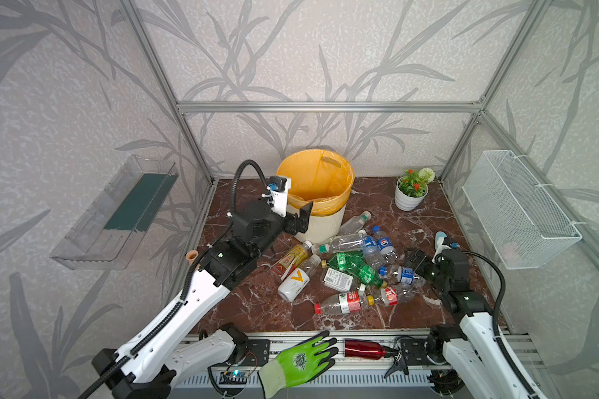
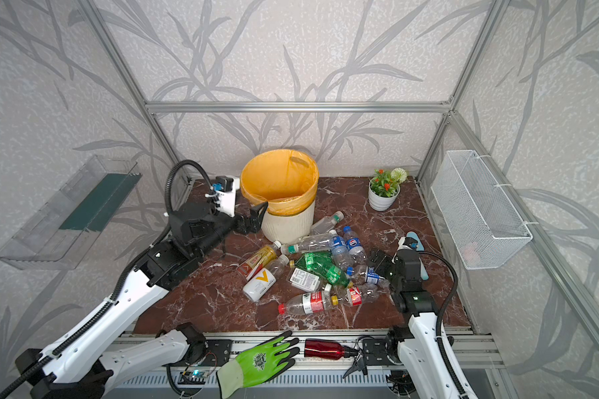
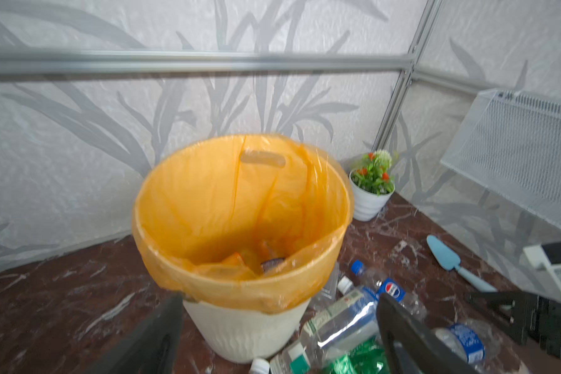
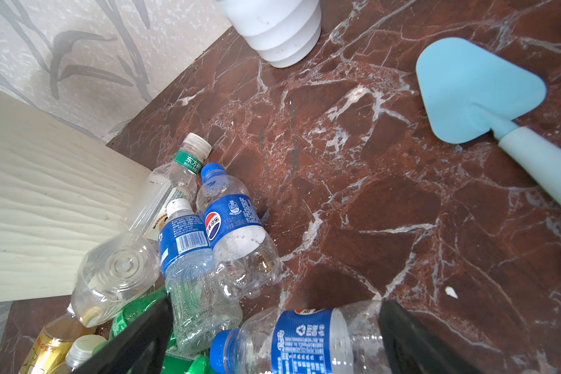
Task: Throw the plastic bottles in the bin
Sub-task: 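Lower the left gripper onto a clear bottle with white-yellow label and grasp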
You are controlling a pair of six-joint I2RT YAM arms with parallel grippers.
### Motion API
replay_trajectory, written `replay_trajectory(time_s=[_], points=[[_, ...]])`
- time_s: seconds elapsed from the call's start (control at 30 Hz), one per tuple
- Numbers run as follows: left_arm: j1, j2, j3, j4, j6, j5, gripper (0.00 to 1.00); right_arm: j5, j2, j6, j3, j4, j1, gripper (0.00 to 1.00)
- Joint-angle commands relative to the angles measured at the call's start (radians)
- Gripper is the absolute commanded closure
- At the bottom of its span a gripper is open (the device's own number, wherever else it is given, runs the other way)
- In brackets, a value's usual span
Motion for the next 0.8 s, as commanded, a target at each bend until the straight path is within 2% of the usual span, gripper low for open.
replay_trajectory(time_s=[0.0, 0.1, 0.3, 0.5, 0.77], points=[[-0.077, -0.016, -0.095, -0.158, -0.034, -0.1, 0.08, 0.0, 0.006, 0.019, 0.001, 0.019, -0.004, 0.02], [-0.12, -0.003, -0.17, -0.222, -0.111, -0.1, 0.11, -0.004, 0.013, 0.032, 0.001, 0.024, -0.004, 0.02], [-0.13, 0.039, -0.305, -0.266, -0.24, -0.037, 0.15, -0.009, 0.019, 0.034, -0.001, 0.026, -0.004, 0.03], [-0.13, 0.13, -0.328, -0.276, -0.245, 0.02, 0.16, -0.023, 0.027, 0.066, 0.0, 0.04, -0.004, 0.03], [-0.13, 0.27, -0.299, -0.267, -0.223, 0.064, 0.23, -0.033, 0.038, 0.069, 0.002, 0.052, -0.003, 0.03]])
